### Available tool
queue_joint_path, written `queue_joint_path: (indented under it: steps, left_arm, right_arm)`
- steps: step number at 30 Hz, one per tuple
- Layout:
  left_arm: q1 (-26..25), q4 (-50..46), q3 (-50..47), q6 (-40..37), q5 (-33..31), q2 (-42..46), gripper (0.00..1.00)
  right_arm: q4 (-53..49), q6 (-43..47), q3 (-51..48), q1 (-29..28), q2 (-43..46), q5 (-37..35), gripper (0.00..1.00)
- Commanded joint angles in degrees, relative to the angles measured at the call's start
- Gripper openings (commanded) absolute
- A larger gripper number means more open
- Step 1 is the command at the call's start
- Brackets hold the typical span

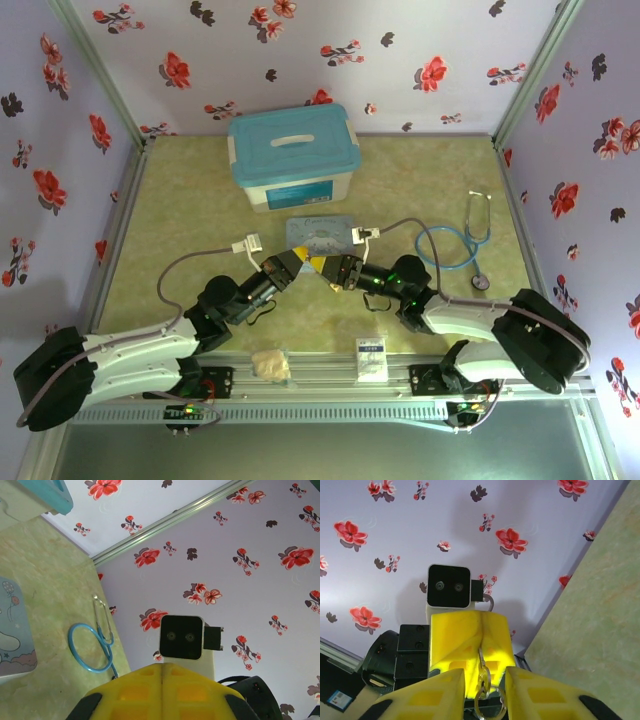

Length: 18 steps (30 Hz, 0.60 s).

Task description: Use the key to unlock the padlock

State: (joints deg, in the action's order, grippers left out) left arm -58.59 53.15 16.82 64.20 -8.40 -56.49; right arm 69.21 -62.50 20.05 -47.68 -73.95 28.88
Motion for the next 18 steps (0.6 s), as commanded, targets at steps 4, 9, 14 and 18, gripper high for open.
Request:
queue_joint_path:
  steps: [4, 9, 14, 18]
  left_arm:
    - [0.0, 3.1, -1.1, 0.3, -1.7, 0.9, 0.00]
    - [0.0, 3.9, -1.7, 0.9, -2.0, 0.3, 0.00]
    - [0.0, 4.2, -1.9, 0.7, -2.0, 0.1, 0.00]
    - [0.3, 4.0, -3.3, 0.3, -2.6, 0.9, 0.05]
  right_arm:
    - [2.9, 0.0, 1.3, -0.4, -0.5, 1.1, 0.13]
    - [3.5, -0.2, 1.2, -0.3, -1.1, 1.0, 0.07]
    - [4.8, -0.3, 0.9, -0.3, -1.8, 0.5, 0.00]
    - [3.6, 0.4, 0.2, -0.2, -1.3, -1.0, 0.00]
